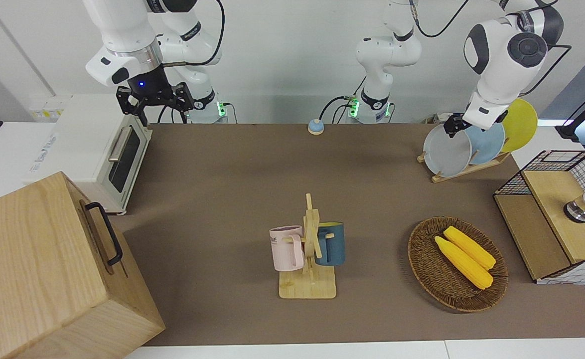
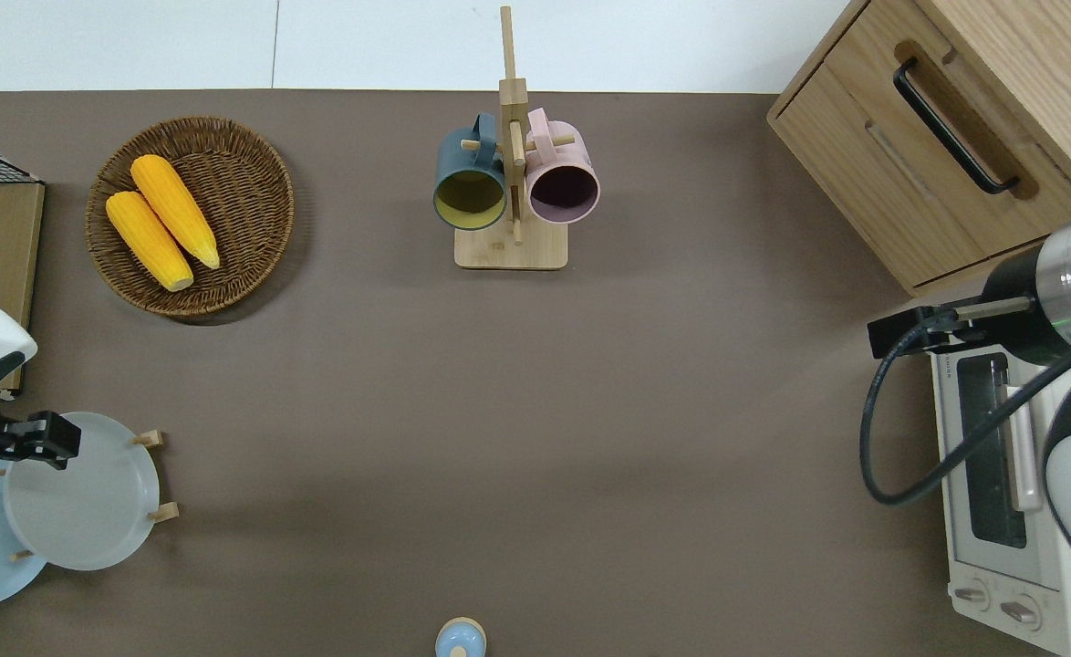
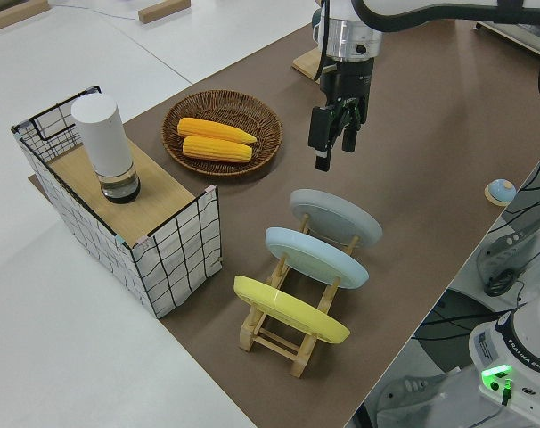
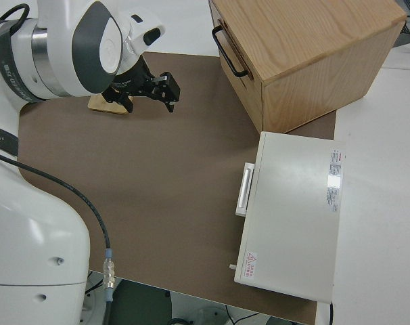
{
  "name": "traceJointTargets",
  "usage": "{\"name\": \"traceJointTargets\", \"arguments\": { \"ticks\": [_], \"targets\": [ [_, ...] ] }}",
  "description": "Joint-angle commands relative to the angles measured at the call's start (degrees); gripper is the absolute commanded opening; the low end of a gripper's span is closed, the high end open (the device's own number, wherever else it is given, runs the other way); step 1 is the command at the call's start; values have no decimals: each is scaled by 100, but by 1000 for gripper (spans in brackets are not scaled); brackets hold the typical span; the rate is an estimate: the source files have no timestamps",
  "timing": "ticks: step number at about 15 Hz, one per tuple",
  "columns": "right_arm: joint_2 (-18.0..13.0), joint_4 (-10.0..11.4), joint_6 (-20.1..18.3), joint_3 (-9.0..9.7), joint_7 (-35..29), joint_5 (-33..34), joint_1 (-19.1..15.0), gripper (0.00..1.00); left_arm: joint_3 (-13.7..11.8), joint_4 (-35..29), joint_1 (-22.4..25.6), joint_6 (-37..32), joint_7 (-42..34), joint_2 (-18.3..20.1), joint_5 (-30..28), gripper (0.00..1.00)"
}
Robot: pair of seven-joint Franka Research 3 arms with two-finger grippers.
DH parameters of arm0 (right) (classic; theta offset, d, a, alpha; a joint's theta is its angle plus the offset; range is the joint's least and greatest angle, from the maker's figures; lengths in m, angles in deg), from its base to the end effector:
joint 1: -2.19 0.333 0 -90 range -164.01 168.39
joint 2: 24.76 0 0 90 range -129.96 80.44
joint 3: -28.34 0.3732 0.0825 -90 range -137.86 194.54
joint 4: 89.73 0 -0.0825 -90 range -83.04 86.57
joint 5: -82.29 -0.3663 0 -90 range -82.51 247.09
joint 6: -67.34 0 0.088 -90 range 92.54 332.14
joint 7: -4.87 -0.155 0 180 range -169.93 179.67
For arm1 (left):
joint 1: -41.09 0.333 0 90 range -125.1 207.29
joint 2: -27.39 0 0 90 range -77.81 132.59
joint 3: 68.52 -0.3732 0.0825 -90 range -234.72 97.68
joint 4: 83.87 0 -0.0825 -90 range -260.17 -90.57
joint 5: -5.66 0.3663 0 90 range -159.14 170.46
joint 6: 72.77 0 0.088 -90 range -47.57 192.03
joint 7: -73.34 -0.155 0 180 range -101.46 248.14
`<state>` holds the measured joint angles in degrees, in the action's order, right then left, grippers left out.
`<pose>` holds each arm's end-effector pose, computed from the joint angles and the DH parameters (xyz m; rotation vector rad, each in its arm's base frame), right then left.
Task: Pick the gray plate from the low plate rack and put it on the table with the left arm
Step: 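Grasp the rim of the outer gray plate with the left gripper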
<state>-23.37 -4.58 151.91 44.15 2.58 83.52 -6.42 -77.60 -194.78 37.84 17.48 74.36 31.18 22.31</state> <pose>0.5310 0.0614 0.6511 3.1209 0.1312 -0.0502 0.4662 0.0939 0.5133 -2.8417 -0.1036 0.4385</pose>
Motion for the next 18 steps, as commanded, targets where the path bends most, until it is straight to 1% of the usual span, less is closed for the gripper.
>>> {"name": "traceJointTargets", "arguments": {
  "ticks": [1, 5, 7, 8, 12, 13, 14, 15, 16, 18],
  "targets": [
    [-15, -51, -81, 98, -69, 8, -106, 983, -322, -317, -61, 72, 65, 0, 242, 985],
    [-15, -51, -81, 98, -69, 8, -106, 983, -393, -440, -53, 159, 91, -97, 295, 983],
    [-7, -51, -72, 98, -69, 8, -106, 983, -393, -511, -53, 186, 153, -141, 287, 929],
    [-15, -51, -81, 98, -69, 8, -106, 983, -393, -537, -53, 203, 223, -176, 252, 858],
    [-15, -51, -81, 98, -69, 8, -106, 983, -393, -730, -53, 335, 408, -185, 234, 375],
    [-15, -51, -72, 98, -69, 8, -106, 983, -393, -748, -53, 344, 408, -185, 234, 239],
    [-7, -51, -81, 98, -69, 8, -106, 983, -393, -748, -53, 335, 399, -185, 234, 143],
    [-15, -51, -72, 98, -69, 8, -106, 983, -402, -748, -53, 344, 399, -185, 234, 73],
    [-15, -51, -72, 98, -69, 8, -106, 983, -402, -748, -53, 344, 399, -185, 234, 46],
    [-15, -51, -81, 98, -69, 8, -106, 983, -402, -740, -53, 335, 399, -185, 234, 27]
  ]
}}
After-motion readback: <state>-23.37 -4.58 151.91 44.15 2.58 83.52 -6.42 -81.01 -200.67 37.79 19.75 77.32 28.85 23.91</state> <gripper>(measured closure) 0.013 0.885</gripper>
